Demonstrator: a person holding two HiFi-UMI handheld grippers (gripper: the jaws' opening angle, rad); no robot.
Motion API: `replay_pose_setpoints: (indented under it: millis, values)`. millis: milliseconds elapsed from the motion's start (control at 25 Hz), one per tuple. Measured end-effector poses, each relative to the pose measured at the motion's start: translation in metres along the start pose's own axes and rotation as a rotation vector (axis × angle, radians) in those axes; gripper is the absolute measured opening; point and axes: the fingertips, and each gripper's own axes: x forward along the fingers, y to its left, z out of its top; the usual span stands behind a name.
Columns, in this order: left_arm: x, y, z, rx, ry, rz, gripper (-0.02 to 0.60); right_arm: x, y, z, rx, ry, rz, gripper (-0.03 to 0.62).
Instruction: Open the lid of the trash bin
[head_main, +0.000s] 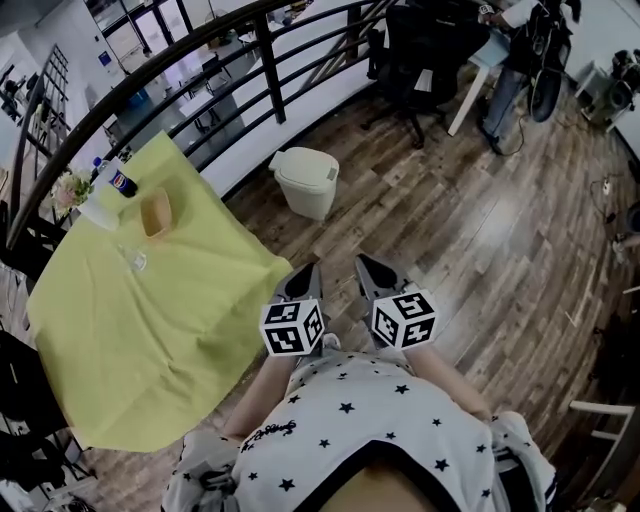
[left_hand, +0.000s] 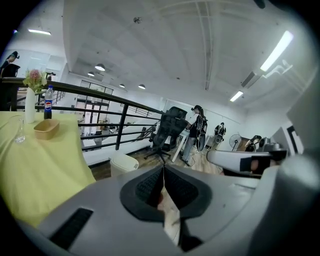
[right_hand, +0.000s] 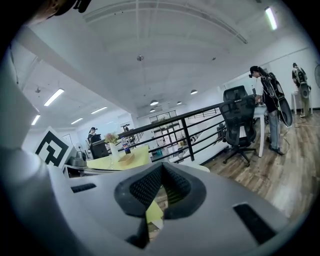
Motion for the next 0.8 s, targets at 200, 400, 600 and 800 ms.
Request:
replay_pose_setpoints:
  millis: [200, 400, 600, 800]
  values:
    - [0.008, 0.022, 0.011, 0.011, 0.004, -0.015, 0.015, 0.026, 0.008, 0.004, 0.007, -0.005, -0.009, -0.006]
    - [0.016, 0.035, 0.020, 0.019, 0.010, -0.029, 0.015, 0.045, 0.011, 0.009, 0.010, -0.008, -0.015, -0.006]
    - [0.023, 0.048, 0.020, 0.011, 0.024, -0.035, 0.015, 0.055, 0.014, 0.007, 0.010, -0.002, -0.011, -0.006]
    - [0.038, 0.048, 0.019, -0.011, 0.051, -0.040, 0.015, 0.058, 0.001, 0.006, 0.041, 0.007, -0.021, -0.006]
